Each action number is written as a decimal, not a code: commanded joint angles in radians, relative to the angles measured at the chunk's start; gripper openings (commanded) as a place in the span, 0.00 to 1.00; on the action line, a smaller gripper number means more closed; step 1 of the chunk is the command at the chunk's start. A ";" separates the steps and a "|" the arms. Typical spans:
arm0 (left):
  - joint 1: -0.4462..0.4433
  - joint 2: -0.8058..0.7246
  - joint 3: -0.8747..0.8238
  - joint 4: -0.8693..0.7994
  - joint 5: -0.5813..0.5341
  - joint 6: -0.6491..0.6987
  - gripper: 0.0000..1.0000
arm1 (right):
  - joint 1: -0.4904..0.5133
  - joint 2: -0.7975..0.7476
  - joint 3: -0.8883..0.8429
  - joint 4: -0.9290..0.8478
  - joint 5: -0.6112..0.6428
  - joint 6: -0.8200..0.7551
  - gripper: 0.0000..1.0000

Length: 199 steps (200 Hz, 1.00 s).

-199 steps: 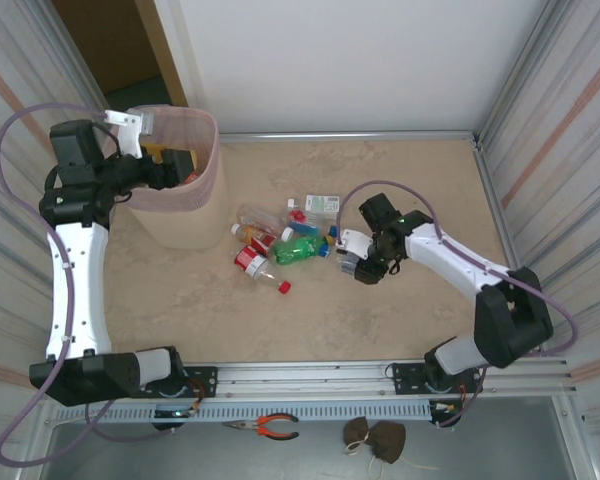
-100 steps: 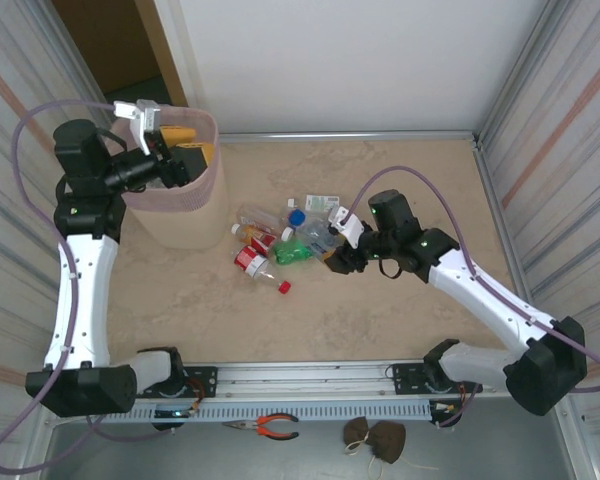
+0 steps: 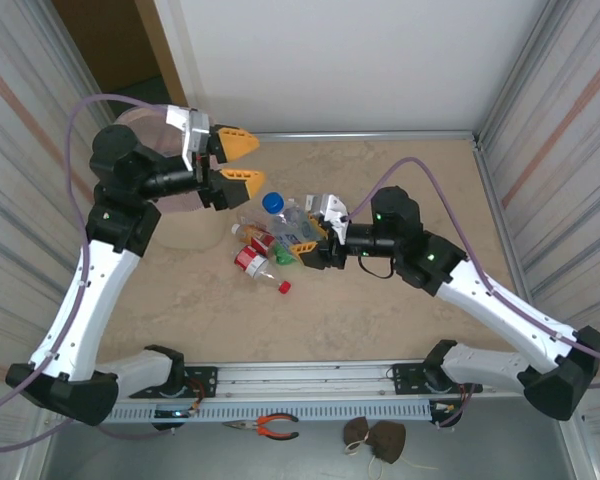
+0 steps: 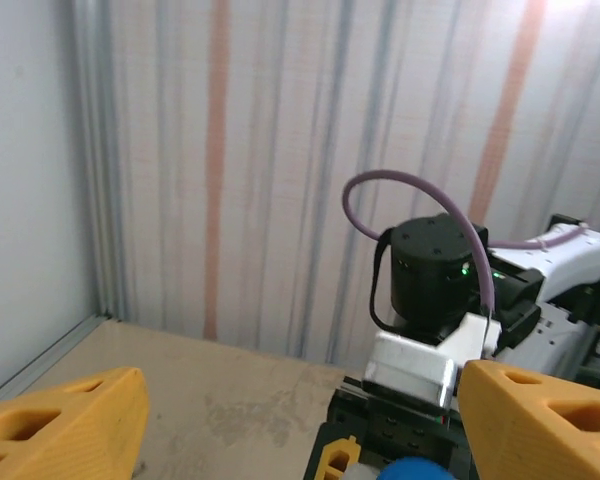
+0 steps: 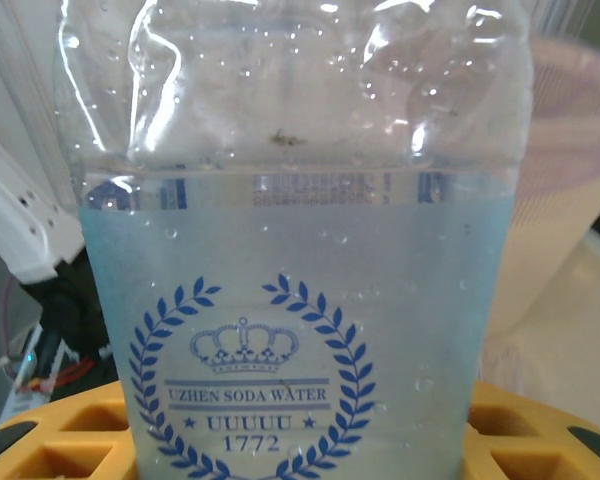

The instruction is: Put the plastic bottles in the bin

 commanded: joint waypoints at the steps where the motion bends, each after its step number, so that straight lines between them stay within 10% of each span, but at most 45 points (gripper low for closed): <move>1: -0.049 -0.027 0.039 0.067 -0.007 0.039 0.80 | 0.019 -0.051 0.041 0.097 -0.011 0.032 0.49; 199: -0.296 0.016 0.077 0.147 0.043 0.113 0.55 | 0.044 -0.112 0.067 0.152 0.009 0.052 0.50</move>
